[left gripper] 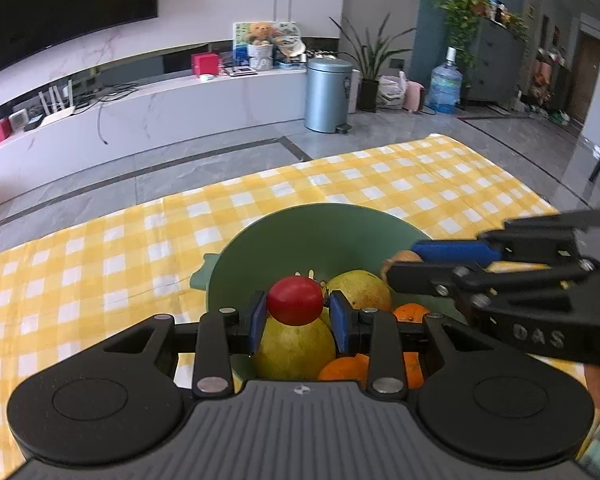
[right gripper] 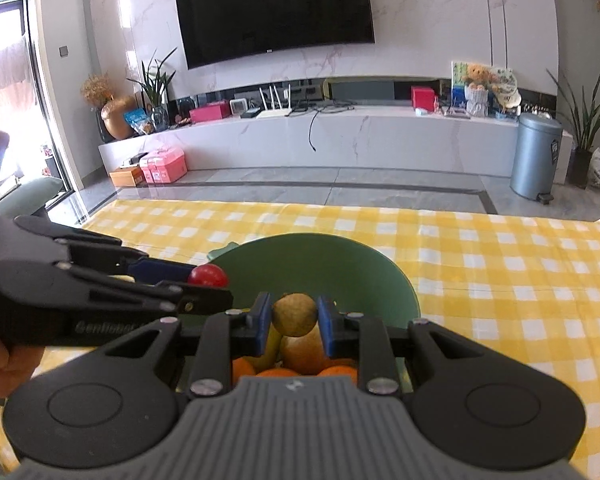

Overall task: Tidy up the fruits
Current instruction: 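Carry the tomato and longan over the colander with the left and right grippers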

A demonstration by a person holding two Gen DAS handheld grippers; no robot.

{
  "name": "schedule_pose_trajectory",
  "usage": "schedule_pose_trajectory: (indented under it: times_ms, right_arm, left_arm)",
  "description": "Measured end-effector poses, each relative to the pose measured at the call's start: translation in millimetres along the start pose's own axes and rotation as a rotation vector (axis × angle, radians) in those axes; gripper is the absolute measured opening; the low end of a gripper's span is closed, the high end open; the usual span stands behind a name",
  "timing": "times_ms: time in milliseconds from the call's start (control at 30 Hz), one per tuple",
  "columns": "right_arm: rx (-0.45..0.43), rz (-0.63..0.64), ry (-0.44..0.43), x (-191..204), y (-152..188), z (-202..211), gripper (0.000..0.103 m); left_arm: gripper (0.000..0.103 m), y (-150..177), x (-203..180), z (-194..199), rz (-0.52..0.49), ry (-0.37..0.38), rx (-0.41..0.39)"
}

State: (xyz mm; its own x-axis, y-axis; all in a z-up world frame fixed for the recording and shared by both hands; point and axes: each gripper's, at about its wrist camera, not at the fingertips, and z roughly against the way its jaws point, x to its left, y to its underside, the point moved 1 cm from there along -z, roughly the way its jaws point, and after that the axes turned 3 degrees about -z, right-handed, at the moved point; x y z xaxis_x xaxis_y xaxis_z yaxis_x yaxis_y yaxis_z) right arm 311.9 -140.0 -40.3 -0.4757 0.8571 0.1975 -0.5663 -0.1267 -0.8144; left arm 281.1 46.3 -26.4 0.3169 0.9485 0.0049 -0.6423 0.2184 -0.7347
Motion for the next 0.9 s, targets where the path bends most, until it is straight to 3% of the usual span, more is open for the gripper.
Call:
schedule_pose_trajectory:
  times_ms: [267,567,900]
  right_arm:
    - [0.071,-0.005,-0.022,-5.2,-13.5,-42.1,0.021]
    - [0.189,-0.168,-0.059,-23.3,-23.1,-93.1,0.021]
    - [0.233,-0.143,-0.038,-14.4,-23.9,-113.8,0.022]
  left_arm:
    - [0.038,1.7,5.3,-19.6,-0.034,-0.027,0.040]
    - [0.038,2.6,8.3,-36.5,-0.058,-0.083,0.062]
    - [0.043,4.1,13.5,-39.1,-0.042,-0.086,0.049]
